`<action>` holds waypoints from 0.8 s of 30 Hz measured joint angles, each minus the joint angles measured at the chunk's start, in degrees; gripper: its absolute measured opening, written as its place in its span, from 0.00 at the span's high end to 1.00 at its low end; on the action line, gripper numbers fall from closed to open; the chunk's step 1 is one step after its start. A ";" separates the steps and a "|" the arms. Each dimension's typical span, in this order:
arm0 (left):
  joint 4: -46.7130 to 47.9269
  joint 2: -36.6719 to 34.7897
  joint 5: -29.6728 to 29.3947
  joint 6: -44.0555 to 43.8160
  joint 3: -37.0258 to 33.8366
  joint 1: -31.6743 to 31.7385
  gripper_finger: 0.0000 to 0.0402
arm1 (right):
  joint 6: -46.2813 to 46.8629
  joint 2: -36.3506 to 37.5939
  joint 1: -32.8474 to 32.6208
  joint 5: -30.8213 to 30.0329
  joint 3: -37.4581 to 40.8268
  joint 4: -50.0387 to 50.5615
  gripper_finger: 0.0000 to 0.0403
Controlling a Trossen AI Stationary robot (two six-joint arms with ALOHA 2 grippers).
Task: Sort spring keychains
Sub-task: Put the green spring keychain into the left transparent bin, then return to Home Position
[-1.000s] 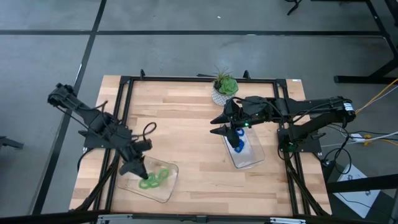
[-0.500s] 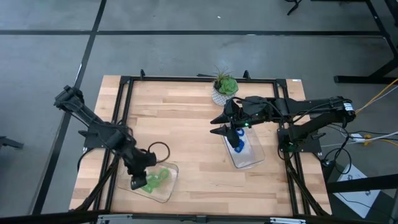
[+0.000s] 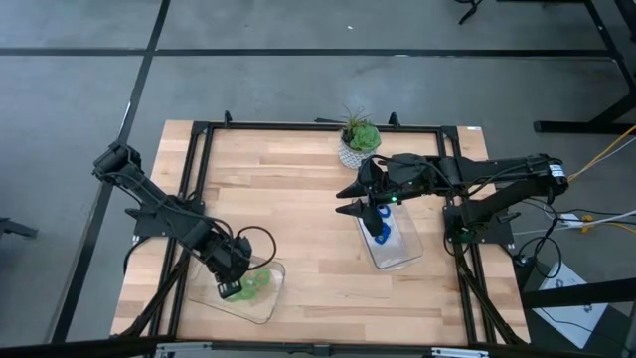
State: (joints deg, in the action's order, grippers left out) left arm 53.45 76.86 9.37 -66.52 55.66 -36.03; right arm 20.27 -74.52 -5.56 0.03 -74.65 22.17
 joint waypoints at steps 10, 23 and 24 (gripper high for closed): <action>0.38 -0.11 -0.49 0.73 0.00 0.01 0.72 | 0.04 0.00 0.00 0.00 0.00 0.00 0.50; 0.47 -0.13 -0.88 -0.42 0.00 0.13 0.51 | 1.96 0.00 0.00 0.00 0.00 -0.01 0.50; 0.33 -0.13 -0.90 -0.97 0.00 0.11 0.51 | 1.99 0.00 0.00 0.00 0.00 -0.02 0.50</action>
State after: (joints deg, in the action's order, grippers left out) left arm 53.78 76.73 8.47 -67.49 55.66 -35.92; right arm 22.26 -74.52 -5.57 0.03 -74.65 22.15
